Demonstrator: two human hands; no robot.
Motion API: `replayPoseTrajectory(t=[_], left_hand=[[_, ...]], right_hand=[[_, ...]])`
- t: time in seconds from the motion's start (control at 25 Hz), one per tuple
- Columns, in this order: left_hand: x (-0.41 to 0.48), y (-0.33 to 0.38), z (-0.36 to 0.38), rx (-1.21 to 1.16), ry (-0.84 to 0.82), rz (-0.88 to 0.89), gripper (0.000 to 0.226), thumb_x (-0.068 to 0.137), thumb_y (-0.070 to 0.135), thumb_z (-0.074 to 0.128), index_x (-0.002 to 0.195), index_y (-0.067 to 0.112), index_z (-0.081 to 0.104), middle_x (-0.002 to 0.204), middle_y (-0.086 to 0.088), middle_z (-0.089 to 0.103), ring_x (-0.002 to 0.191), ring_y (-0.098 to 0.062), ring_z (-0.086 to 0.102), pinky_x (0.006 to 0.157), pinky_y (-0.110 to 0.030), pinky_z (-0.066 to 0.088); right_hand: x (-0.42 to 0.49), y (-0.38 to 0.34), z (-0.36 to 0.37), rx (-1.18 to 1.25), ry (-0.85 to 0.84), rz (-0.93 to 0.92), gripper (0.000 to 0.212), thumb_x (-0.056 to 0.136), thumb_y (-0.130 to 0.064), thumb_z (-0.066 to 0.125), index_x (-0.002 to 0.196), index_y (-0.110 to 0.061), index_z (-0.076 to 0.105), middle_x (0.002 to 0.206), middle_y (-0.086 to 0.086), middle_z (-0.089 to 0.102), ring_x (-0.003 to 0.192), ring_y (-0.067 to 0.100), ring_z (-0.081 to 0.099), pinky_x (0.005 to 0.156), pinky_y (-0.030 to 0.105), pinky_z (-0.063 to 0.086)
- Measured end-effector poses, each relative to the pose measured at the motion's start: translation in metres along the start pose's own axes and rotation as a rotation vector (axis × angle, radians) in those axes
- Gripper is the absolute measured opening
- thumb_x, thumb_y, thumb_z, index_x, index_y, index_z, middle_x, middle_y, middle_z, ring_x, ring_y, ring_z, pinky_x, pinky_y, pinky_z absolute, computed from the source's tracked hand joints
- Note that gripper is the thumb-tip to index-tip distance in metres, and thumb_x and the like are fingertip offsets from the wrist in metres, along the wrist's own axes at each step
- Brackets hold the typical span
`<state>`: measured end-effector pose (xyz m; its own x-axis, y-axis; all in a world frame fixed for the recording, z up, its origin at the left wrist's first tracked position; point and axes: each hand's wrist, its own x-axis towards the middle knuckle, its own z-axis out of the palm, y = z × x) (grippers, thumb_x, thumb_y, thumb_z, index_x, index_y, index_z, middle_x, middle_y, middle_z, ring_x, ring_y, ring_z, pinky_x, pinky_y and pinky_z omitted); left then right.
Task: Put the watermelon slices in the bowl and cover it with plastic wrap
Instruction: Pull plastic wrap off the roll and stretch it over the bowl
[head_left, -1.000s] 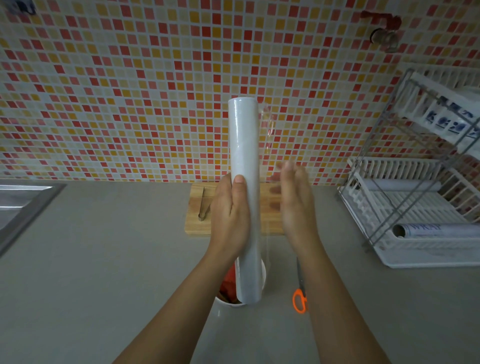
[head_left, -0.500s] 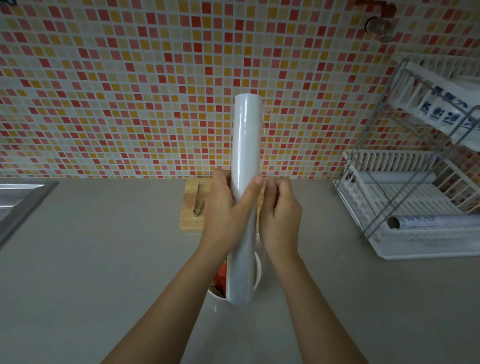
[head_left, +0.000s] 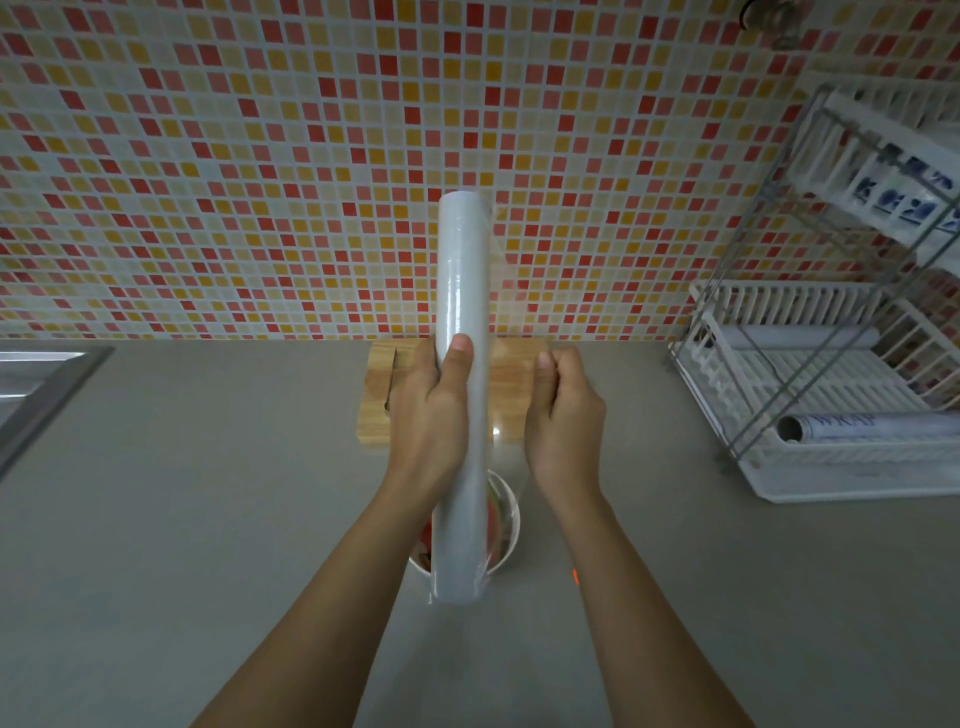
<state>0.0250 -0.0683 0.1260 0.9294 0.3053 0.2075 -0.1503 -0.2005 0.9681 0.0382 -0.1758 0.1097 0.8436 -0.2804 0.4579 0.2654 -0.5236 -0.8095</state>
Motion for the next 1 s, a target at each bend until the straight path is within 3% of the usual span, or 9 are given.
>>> replayPoseTrajectory(t=[0.16,0.28,0.36,0.48,0.64,0.76,0.88,1.0], left_hand=[[0.002,-0.001,0.002,0.154,-0.003,0.055,0.032,0.088,0.054,0.051,0.104,0.028,0.042,0.087,0.009,0.061,0.074,-0.002,0.061,0.060,-0.020,0.047],[0.006,0.000,0.004,0.202,0.054,0.141,0.044,0.084,0.056,0.057,0.100,0.019,0.041,0.084,0.008,0.058,0.069,-0.002,0.061,0.053,-0.015,0.047],[0.009,0.003,0.007,0.165,0.080,0.174,0.043,0.086,0.055,0.055,0.099,0.017,0.040,0.080,0.009,0.057,0.066,-0.003,0.061,0.049,-0.015,0.048],[0.013,0.010,0.009,0.153,0.125,0.216,0.039,0.088,0.053,0.054,0.099,0.019,0.037,0.081,0.009,0.055,0.069,0.000,0.060,0.049,-0.013,0.048],[0.019,0.014,0.006,0.148,0.132,0.266,0.038,0.088,0.051,0.054,0.099,0.018,0.039,0.080,0.007,0.057,0.065,-0.001,0.061,0.048,-0.012,0.045],[0.023,0.016,0.003,0.173,0.128,0.260,0.044,0.087,0.055,0.052,0.102,0.015,0.041,0.085,0.001,0.062,0.068,-0.006,0.063,0.053,-0.019,0.049],[0.022,0.018,0.001,0.191,0.131,0.257,0.047,0.087,0.058,0.050,0.103,0.016,0.041,0.087,0.002,0.062,0.073,-0.010,0.064,0.058,-0.029,0.052],[0.015,0.017,0.001,0.196,0.125,0.247,0.040,0.089,0.058,0.044,0.099,0.019,0.039,0.082,0.009,0.056,0.069,-0.003,0.060,0.056,-0.019,0.048]], right_hand=[[-0.002,0.002,-0.001,0.107,-0.017,0.024,0.024,0.099,-0.030,0.039,0.078,-0.019,0.044,0.059,-0.005,0.048,0.054,0.010,0.045,0.051,0.012,0.034],[-0.016,0.003,0.001,0.282,-0.131,0.180,0.043,0.090,-0.060,0.028,0.085,-0.024,0.051,0.069,-0.006,0.059,0.066,0.014,0.059,0.062,0.030,0.051],[-0.033,0.004,0.008,0.264,-0.152,0.186,0.046,0.084,-0.067,0.022,0.079,-0.031,0.050,0.066,-0.012,0.058,0.065,0.009,0.059,0.061,0.028,0.049],[-0.050,0.005,0.018,0.160,-0.055,0.109,0.038,0.092,-0.053,0.026,0.067,-0.029,0.039,0.052,-0.009,0.047,0.052,0.004,0.050,0.047,0.010,0.030],[-0.043,0.013,0.014,0.085,0.006,0.002,0.034,0.097,-0.033,0.035,0.067,-0.018,0.037,0.048,-0.010,0.035,0.047,0.004,0.040,0.044,0.010,0.024],[-0.037,0.018,0.008,0.084,-0.004,-0.044,0.035,0.096,-0.039,0.036,0.068,-0.019,0.038,0.050,-0.010,0.036,0.048,0.004,0.039,0.046,0.015,0.024],[-0.035,0.016,0.005,0.132,-0.024,0.034,0.049,0.089,-0.056,0.020,0.080,-0.019,0.051,0.066,-0.011,0.054,0.065,0.007,0.054,0.058,0.029,0.040],[-0.012,-0.005,0.002,0.295,-0.061,0.070,0.046,0.083,-0.068,0.022,0.091,-0.035,0.053,0.087,-0.018,0.059,0.086,0.005,0.058,0.075,0.029,0.049]])
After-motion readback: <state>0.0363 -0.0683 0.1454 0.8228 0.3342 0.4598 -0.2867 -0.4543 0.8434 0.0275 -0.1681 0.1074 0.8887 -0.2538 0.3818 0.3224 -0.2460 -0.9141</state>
